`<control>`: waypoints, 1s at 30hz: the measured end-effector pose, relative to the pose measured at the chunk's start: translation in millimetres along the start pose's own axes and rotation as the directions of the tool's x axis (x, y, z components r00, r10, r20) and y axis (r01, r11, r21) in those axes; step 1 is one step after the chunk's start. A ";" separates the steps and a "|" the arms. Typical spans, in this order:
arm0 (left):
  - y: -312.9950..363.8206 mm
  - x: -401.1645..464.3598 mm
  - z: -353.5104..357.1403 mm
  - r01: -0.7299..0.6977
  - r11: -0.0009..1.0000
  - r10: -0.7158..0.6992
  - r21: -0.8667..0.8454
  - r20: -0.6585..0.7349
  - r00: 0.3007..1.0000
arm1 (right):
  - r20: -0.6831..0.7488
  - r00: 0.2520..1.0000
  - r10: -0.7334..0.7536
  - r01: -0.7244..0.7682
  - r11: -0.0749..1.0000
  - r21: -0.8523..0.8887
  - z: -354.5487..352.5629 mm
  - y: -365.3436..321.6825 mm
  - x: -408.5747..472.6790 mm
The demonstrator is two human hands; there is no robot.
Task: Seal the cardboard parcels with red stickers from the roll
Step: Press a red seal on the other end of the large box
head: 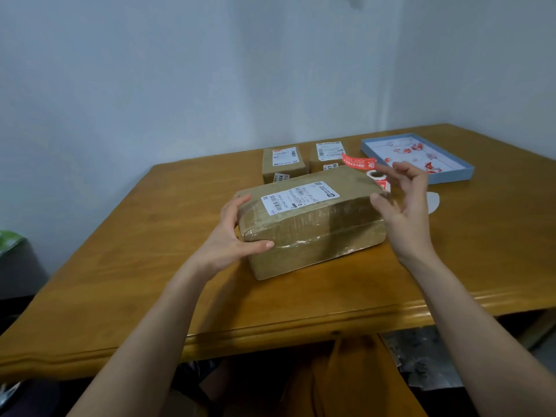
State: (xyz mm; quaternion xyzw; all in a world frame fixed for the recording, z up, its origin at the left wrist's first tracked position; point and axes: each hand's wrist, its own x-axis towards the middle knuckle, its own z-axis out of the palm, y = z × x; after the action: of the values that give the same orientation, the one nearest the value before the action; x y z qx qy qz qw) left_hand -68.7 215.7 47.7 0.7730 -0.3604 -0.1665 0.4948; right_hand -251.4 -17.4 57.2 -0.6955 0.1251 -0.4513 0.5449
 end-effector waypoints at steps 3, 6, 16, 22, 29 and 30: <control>1.3 1.6 -0.1 -0.022 0.999 0.021 -0.046 -0.027 0.999 | 0.022 1.000 -0.003 0.003 1.000 -0.030 3.9 -3.1 -0.3; 11.2 1.8 -2.3 -0.028 0.991 0.017 -0.129 -0.090 0.996 | 0.030 0.999 -0.032 0.033 0.999 -0.035 10.2 -15.0 4.1; 56.2 13.2 -41.9 0.195 0.957 -0.242 -0.215 -0.219 0.945 | 0.064 0.996 -0.068 0.077 0.986 -0.147 35.3 -65.2 40.3; 55.6 24.7 -56.2 0.469 0.874 -0.486 -0.130 -0.186 0.854 | 0.051 0.999 0.017 -0.006 0.980 -0.197 54.4 -62.2 58.3; 80.6 36.2 -51.8 0.274 0.948 -0.175 0.160 -0.455 0.873 | 0.052 0.999 -0.012 0.018 0.995 -0.102 62.9 -67.0 64.4; 85.7 37.7 -49.8 0.211 0.960 -0.095 0.187 -0.490 0.867 | 0.061 0.998 -0.022 0.028 0.995 -0.091 64.3 -67.0 65.0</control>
State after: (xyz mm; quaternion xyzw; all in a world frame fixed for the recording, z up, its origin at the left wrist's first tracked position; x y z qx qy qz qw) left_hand -45.9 199.1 149.9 0.8691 -0.1819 0.0333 0.4587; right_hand -187.0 5.9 147.6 -0.7347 0.1207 -0.4307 0.5102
